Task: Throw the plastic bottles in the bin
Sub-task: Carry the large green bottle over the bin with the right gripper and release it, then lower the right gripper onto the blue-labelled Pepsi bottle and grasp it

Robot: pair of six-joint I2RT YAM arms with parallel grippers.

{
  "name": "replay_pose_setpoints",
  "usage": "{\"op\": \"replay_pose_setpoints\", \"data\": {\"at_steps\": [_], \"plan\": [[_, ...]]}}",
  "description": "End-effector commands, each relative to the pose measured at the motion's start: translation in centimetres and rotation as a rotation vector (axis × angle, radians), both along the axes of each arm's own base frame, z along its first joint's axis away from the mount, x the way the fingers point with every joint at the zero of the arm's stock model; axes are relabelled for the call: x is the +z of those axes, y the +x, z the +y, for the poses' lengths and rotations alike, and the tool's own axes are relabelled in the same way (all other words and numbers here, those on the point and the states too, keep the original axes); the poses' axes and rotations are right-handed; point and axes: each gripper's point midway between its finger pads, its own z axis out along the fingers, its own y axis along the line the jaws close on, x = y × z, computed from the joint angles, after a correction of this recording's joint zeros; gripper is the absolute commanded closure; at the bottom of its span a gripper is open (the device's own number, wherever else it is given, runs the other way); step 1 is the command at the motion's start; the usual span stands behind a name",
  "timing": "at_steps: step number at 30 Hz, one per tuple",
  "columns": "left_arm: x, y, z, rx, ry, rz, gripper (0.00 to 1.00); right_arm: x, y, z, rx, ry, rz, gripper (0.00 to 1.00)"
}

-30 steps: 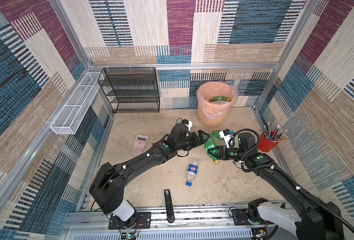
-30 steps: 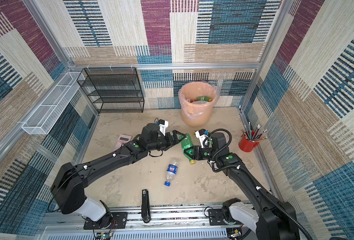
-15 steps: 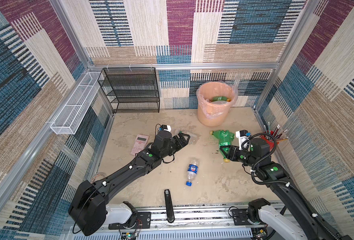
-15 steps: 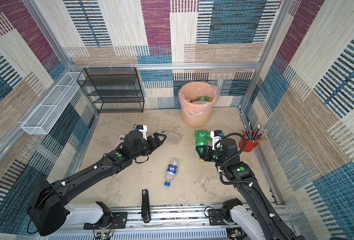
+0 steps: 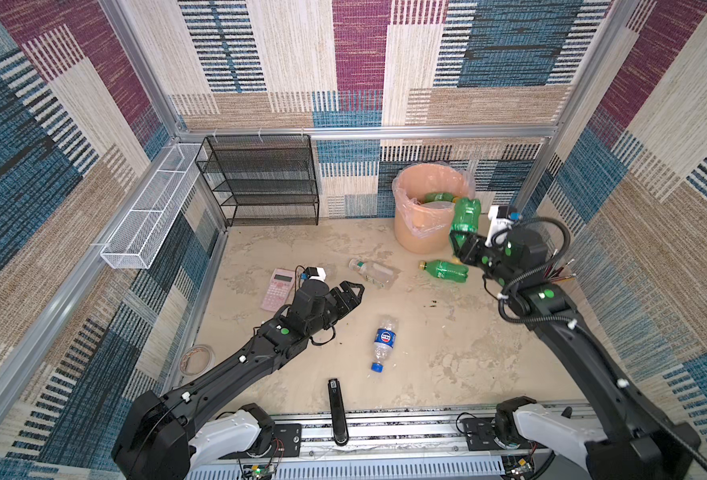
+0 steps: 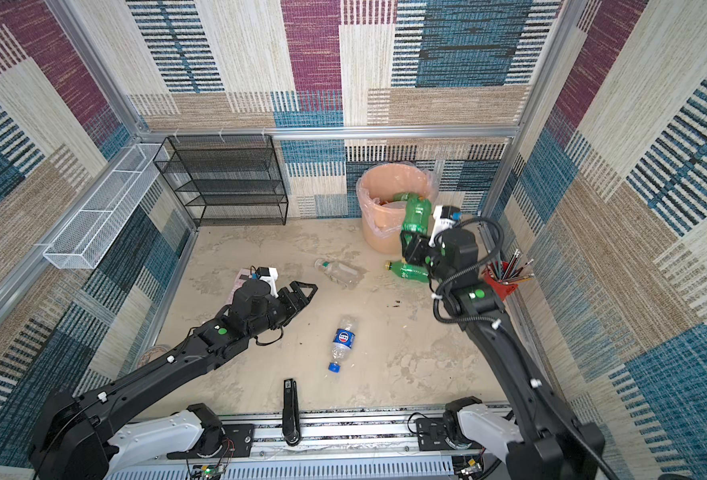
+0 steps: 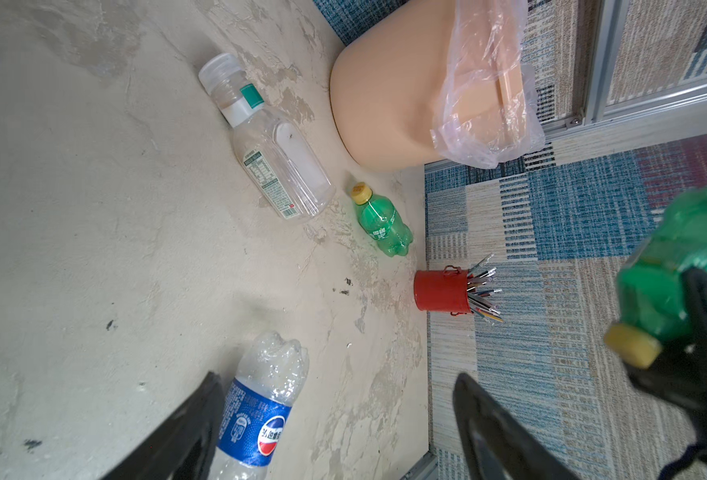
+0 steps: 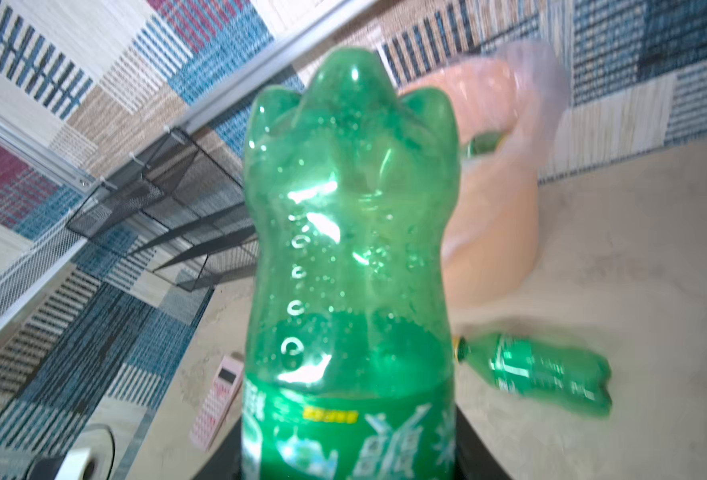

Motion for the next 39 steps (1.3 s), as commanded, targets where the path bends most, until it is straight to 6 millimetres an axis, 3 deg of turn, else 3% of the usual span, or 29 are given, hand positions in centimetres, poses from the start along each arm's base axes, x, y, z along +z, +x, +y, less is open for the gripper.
{"op": "replay_pose_setpoints", "data": {"at_steps": [1,3,5,9,11,13,15,16,22,25,28,32,39], "plan": [[-0.4,0.1,0.7,0.042,-0.013,0.016,0.13,9.3,5.5,-0.5,-0.059,0.018,-0.196,0.31],[-0.1,0.3,0.7,0.044,-0.026,0.01,0.13,12.8,8.0,-0.2,-0.063,-0.008,-0.195,0.15],[0.7,0.5,0.6,0.036,-0.026,-0.003,0.13,15.4,8.4,0.0,-0.058,-0.03,-0.201,0.01],[1.1,0.7,0.8,0.033,-0.005,-0.016,0.13,20.0,4.9,-0.4,-0.039,-0.04,-0.291,0.01],[0.9,0.8,0.9,0.037,-0.007,-0.012,0.13,20.5,2.8,-1.0,-0.051,-0.047,-0.298,0.01],[0.8,0.8,1.0,0.041,-0.009,-0.008,0.13,19.5,0.8,-1.5,-0.055,-0.052,-0.277,0.01],[0.7,0.9,1.1,0.043,-0.007,-0.003,0.13,16.5,-0.7,-1.7,-0.048,-0.057,-0.211,0.0],[0.6,0.9,1.1,0.042,-0.007,0.0,0.13,13.9,-1.3,-1.8,-0.045,-0.063,-0.152,0.01],[-0.7,0.9,0.9,0.03,0.009,0.048,0.15,-4.5,-6.4,-1.9,-0.023,0.01,0.26,0.05],[-1.1,0.7,0.2,-0.011,0.038,0.098,0.18,-11.6,-8.8,-1.4,-0.005,0.058,0.43,0.06],[-1.5,0.4,-1.1,-0.099,0.101,0.151,0.2,-17.1,-10.5,-0.4,0.044,0.085,0.589,0.06],[-2.0,-0.2,-2.4,-0.195,0.204,0.192,0.2,-22.3,-12.3,1.5,0.137,0.15,0.747,0.07],[-3.6,-1.3,-2.8,-0.215,0.231,0.256,0.2,-25.7,-13.3,3.6,0.246,0.218,0.878,0.14]]}}
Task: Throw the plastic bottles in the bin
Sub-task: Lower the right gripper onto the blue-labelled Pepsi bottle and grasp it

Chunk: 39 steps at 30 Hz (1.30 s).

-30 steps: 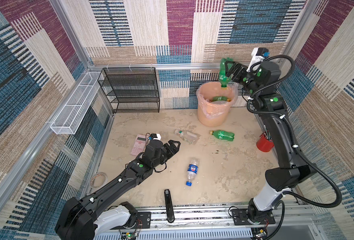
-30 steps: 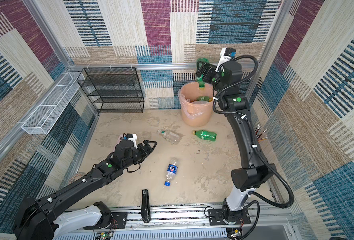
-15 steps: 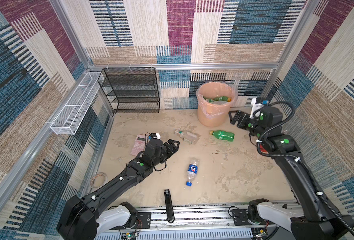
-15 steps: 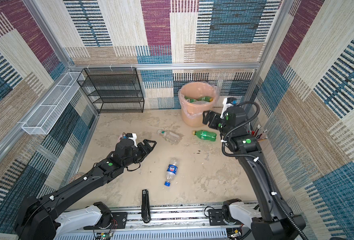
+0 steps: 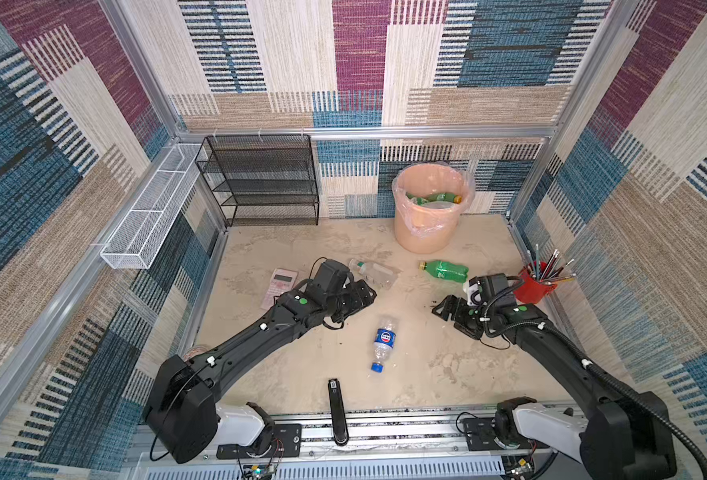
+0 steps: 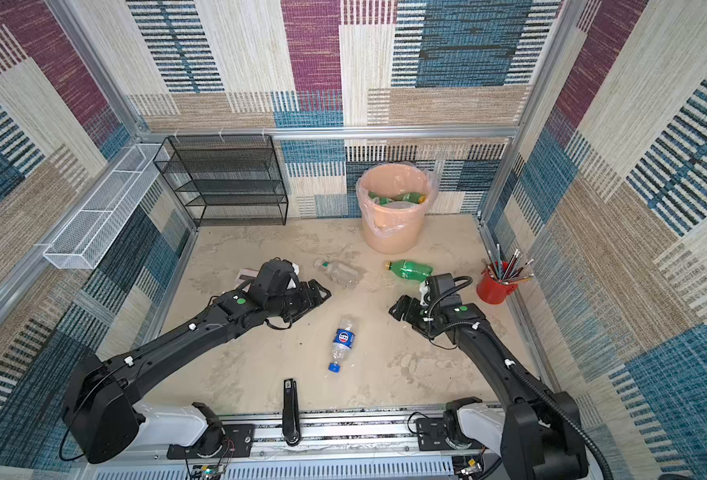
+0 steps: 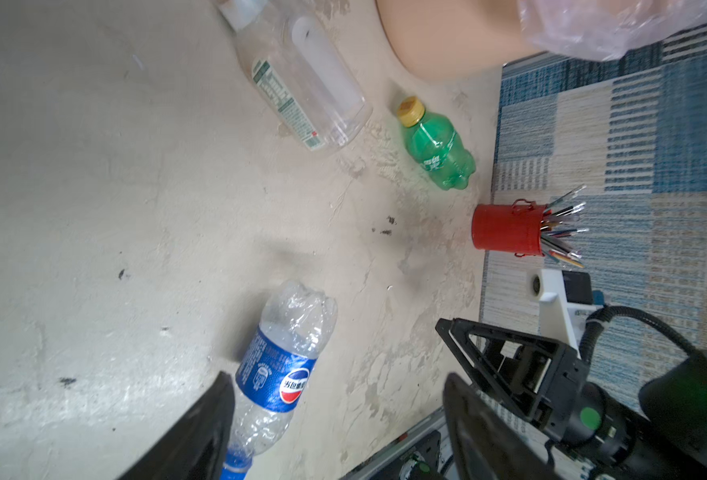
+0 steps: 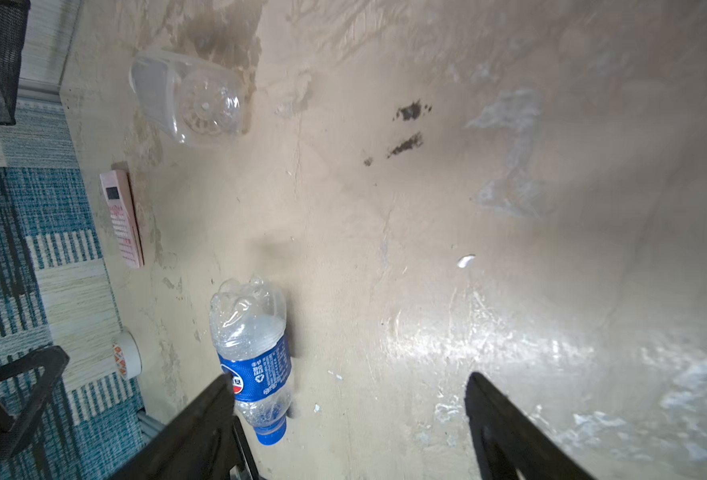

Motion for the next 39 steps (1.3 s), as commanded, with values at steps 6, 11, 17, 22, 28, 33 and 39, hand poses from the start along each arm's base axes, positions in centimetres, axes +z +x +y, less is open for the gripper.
{"op": "replay_pose_setpoints", "data": {"at_steps": [6,11,17,22,28,33,39], "plan": [[-1.8,-1.8,1.0,-0.005,0.037,0.062,0.21,-0.2,-0.1,4.4,0.192,0.062,0.053,0.18],[-2.5,-3.2,3.0,0.059,0.057,0.09,0.22,0.2,-0.7,8.7,0.299,0.051,0.046,0.19],[-3.1,-5.3,6.0,0.119,0.091,0.098,0.22,-1.6,-2.0,11.2,0.351,-0.003,0.083,0.16],[-3.6,-6.5,7.3,0.113,0.093,0.116,0.21,-2.6,-2.3,12.6,0.349,-0.033,0.112,0.15],[-2.8,-7.5,8.3,0.056,0.105,0.108,0.19,-3.4,-2.7,14.6,0.335,-0.064,0.147,0.16],[-2.2,-7.8,9.7,0.036,0.081,0.102,0.19,-4.4,-2.5,15.3,0.3,-0.088,0.164,0.19],[-2.0,-7.6,10.7,0.017,0.059,0.108,0.19,-6.1,-2.7,16.0,0.279,-0.095,0.191,0.24]]}}
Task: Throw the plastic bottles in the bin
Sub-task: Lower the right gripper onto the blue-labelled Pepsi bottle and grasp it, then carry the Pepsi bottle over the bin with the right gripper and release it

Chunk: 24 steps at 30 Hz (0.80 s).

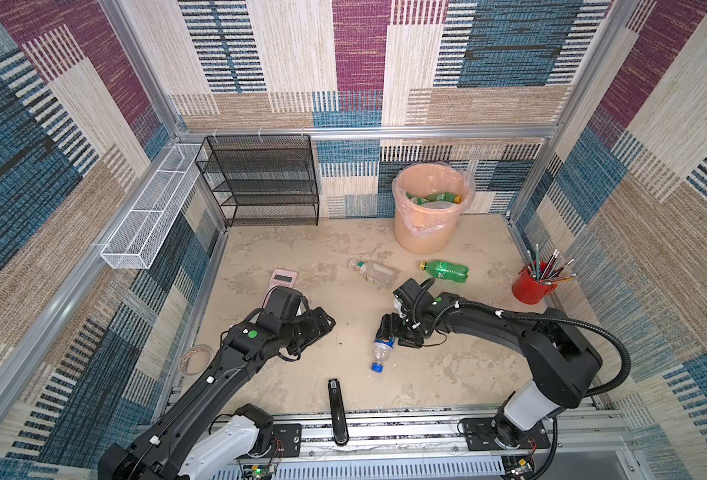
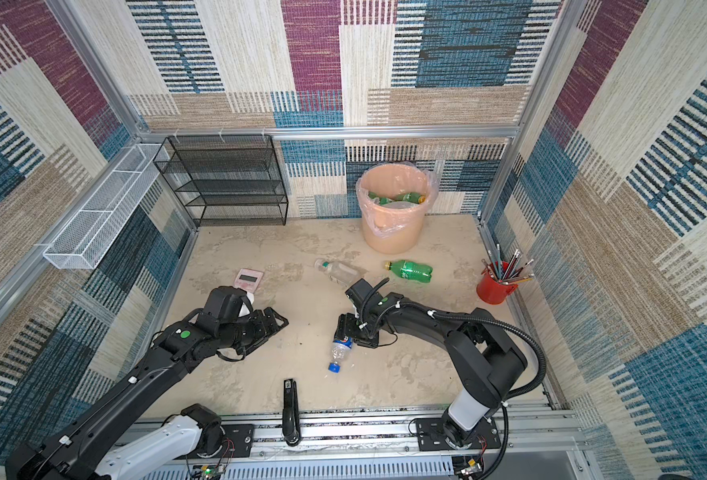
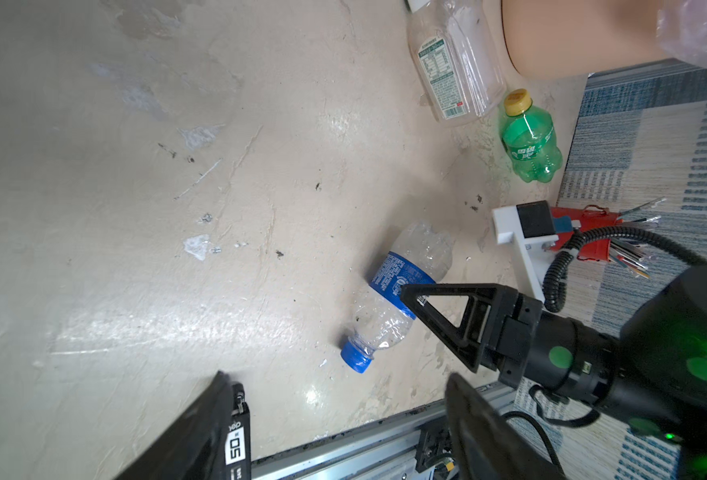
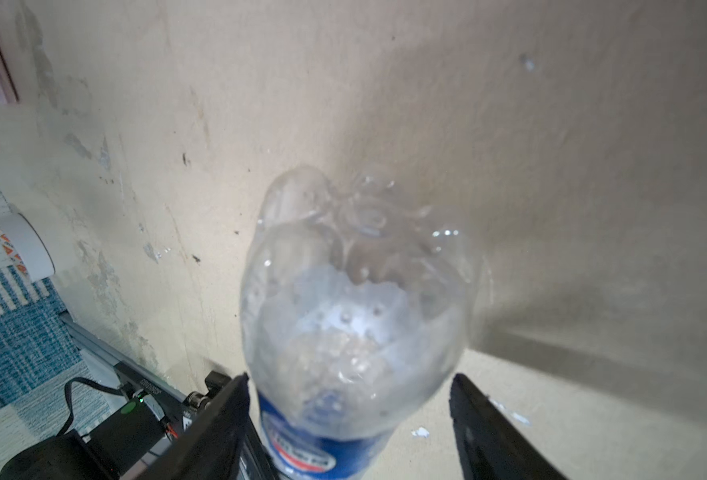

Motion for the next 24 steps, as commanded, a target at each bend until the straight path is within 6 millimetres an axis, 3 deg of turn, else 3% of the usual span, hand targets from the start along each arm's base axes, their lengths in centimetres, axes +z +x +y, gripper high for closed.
{"op": "replay_pose_setpoints", "data": {"at_steps": [1,8,17,24], "plan": [[-0.1,-0.8,-0.3,-0.084,-0.009,0.009,0.19,-0.5,0.7,0.7,-0.034,0.008,-0.011,0.25],[0.3,-0.4,-0.1,-0.119,-0.001,0.003,0.19,-1.1,1.0,0.6,-0.057,-0.018,-0.027,0.38],[0.4,0.9,-0.5,-0.131,-0.013,-0.002,0.19,3.2,1.5,-2.2,-0.153,-0.01,-0.187,0.51],[0.3,2.0,-1.3,-0.133,-0.027,0.008,0.19,6.0,1.5,-6.0,-0.284,0.036,-0.322,0.55]]}}
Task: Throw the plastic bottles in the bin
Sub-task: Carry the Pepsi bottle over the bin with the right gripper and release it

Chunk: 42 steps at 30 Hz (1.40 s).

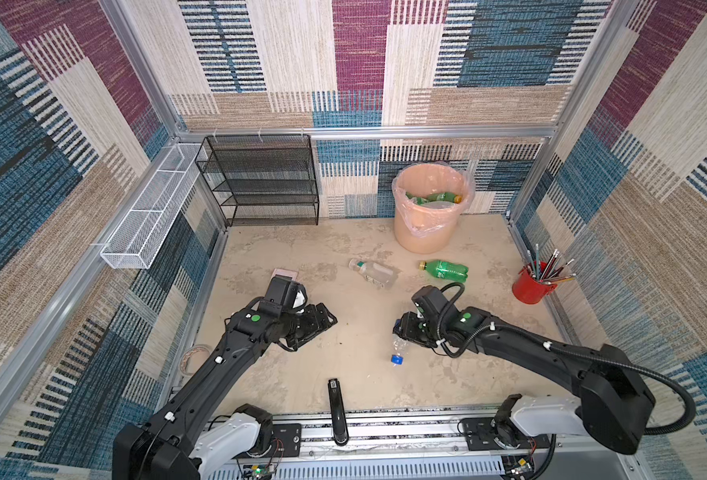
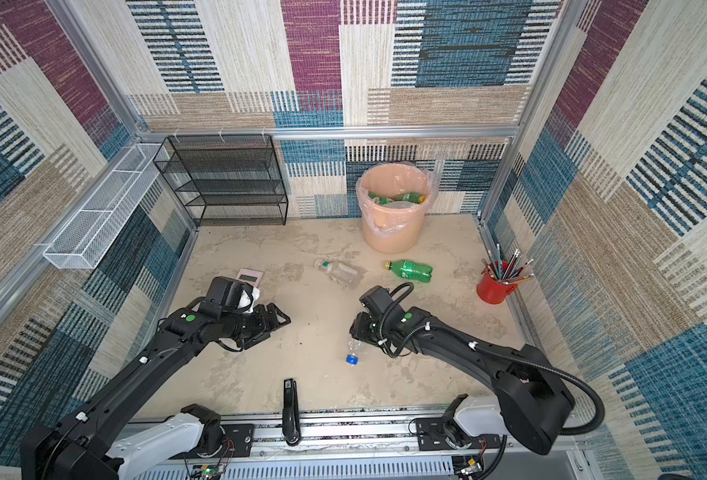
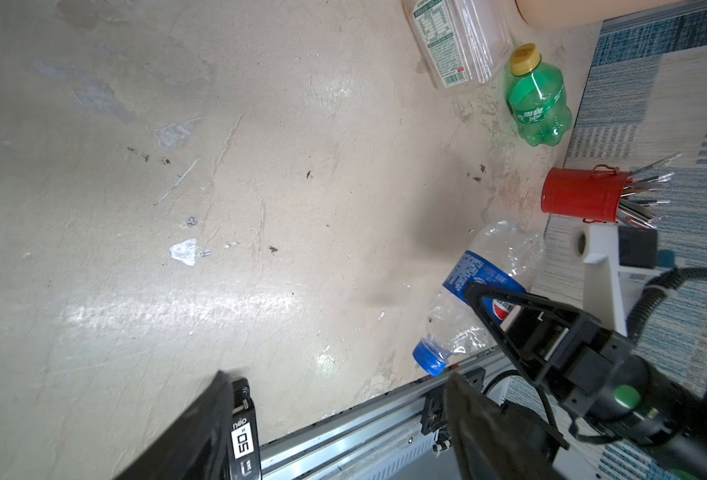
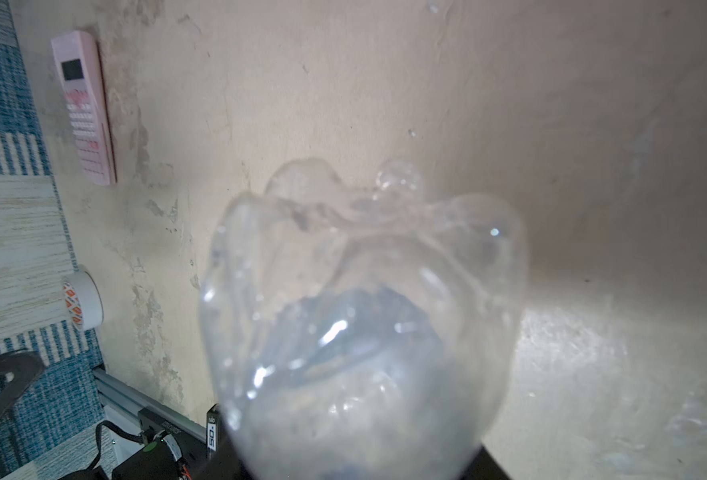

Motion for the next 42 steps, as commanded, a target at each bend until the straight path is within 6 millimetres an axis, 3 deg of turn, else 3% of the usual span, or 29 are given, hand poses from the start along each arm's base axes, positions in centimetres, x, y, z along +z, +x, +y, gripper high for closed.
{"op": "replay_pose_setpoints", "data": {"at_steps": [1,9,15,18,22,25,27,31,33,36,38,42], "plan": [[0.7,0.9,-0.8,-0.029,-0.023,-0.038,0.19,1.5,1.4,-1.8,-0.103,0.021,-0.095,0.56],[0.5,1.8,-1.5,-0.018,-0.046,-0.01,0.19,5.9,3.5,-6.6,-0.231,0.049,-0.274,0.56],[0.8,2.1,-1.5,0.001,-0.053,-0.005,0.19,12.6,7.3,-9.6,-0.296,0.058,-0.486,0.56],[1.1,2.2,-1.3,0.015,-0.049,-0.012,0.19,19.0,11.3,-10.7,-0.317,0.068,-0.631,0.55],[1.5,2.2,-1.1,0.031,-0.052,-0.019,0.19,30.8,20.3,-11.0,-0.294,0.056,-0.831,0.48],[1.6,2.1,-1.1,0.041,-0.056,-0.018,0.2,39.5,26.4,-11.3,-0.304,0.008,-0.927,0.26],[2.1,2.2,-1.1,0.044,-0.061,-0.026,0.19,42.2,27.7,-11.6,-0.324,-0.02,-0.939,0.17],[2.4,1.9,-0.5,0.063,-0.047,-0.046,0.2,42.6,26.3,-11.6,-0.339,-0.029,-0.916,0.1],[2.1,1.7,-0.2,0.08,-0.047,-0.05,0.19,44.4,24.3,-11.8,-0.349,-0.022,-1.006,0.11],[1.8,1.5,-0.1,0.091,-0.054,-0.05,0.2,46.0,19.9,-13.8,-0.414,0.002,-1.122,0.14],[1.5,1.5,-0.1,0.094,-0.052,-0.042,0.2,44.7,18.7,-14.7,-0.424,-0.045,-1.061,0.14],[1.2,1.6,-0.2,0.09,-0.055,-0.039,0.19,40.1,16.0,-15.2,-0.418,-0.056,-0.95,0.15]]}}
